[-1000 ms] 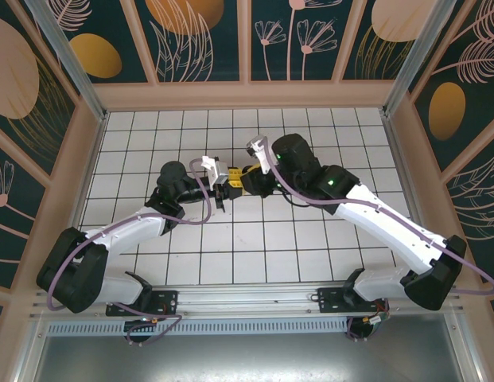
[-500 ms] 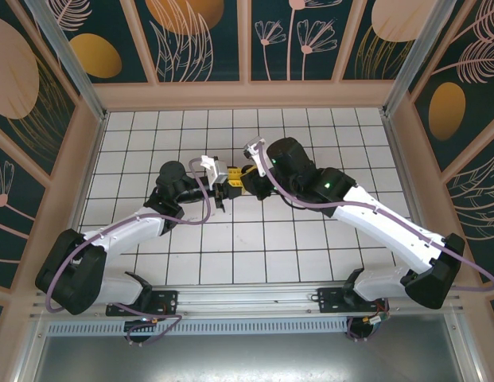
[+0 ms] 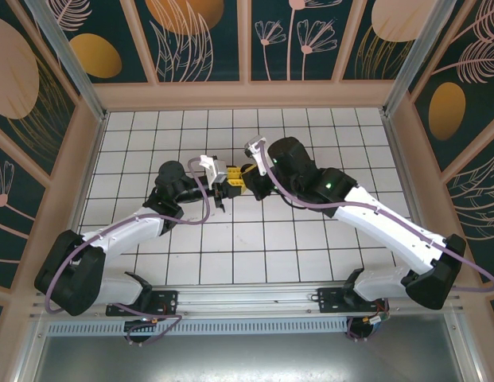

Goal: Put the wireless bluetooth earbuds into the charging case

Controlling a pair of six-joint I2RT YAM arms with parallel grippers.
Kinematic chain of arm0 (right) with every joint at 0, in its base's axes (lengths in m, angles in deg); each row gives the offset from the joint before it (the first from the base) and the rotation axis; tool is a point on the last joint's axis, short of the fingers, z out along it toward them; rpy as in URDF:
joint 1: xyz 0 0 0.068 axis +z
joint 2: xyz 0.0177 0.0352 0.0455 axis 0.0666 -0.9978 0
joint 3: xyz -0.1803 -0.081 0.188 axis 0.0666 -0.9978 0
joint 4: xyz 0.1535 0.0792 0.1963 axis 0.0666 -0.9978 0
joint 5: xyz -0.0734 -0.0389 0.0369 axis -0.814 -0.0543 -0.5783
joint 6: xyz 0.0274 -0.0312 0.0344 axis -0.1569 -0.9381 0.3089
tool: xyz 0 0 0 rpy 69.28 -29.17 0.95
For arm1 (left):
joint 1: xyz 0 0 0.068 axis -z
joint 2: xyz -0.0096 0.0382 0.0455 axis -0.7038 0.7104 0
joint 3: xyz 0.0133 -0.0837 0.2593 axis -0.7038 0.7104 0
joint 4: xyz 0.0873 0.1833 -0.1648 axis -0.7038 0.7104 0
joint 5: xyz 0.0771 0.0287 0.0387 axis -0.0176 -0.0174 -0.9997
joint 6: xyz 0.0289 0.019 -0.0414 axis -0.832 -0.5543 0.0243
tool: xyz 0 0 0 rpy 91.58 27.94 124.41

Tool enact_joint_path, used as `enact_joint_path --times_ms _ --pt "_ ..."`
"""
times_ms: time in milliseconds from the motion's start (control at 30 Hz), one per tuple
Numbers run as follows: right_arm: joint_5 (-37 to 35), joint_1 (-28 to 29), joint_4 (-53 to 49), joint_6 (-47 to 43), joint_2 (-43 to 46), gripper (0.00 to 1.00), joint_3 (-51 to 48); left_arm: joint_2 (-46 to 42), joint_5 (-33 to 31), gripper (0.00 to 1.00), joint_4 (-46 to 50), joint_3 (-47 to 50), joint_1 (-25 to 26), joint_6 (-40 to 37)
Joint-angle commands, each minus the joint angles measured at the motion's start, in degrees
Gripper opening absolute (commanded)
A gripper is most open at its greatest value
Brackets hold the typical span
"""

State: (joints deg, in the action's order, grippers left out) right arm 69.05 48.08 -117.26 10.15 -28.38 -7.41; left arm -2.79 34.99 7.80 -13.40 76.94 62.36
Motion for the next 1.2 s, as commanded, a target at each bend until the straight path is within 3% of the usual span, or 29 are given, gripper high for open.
enact_joint_path --times_ms 0,500,967,1167 --pt "-1.9 -0.3 3.4 1.5 1.4 0.02 1.4 -1.4 1.6 0.0 -3.9 -1.5 0.4 -1.2" --pt "-2.4 -2.3 5.2 3.6 3.3 0.0 2.6 -0.3 -0.4 0.0 -4.4 -1.2 0.4 -1.4" --pt "-4.1 -2.3 5.3 8.7 5.5 0.01 3.4 -1.1 -17.0 0.0 -16.8 4.7 0.4 -1.3" --pt "-8.5 -2.3 5.6 13.0 4.6 0.01 3.6 -1.2 -18.5 0.0 -18.3 6.2 0.4 -4.7"
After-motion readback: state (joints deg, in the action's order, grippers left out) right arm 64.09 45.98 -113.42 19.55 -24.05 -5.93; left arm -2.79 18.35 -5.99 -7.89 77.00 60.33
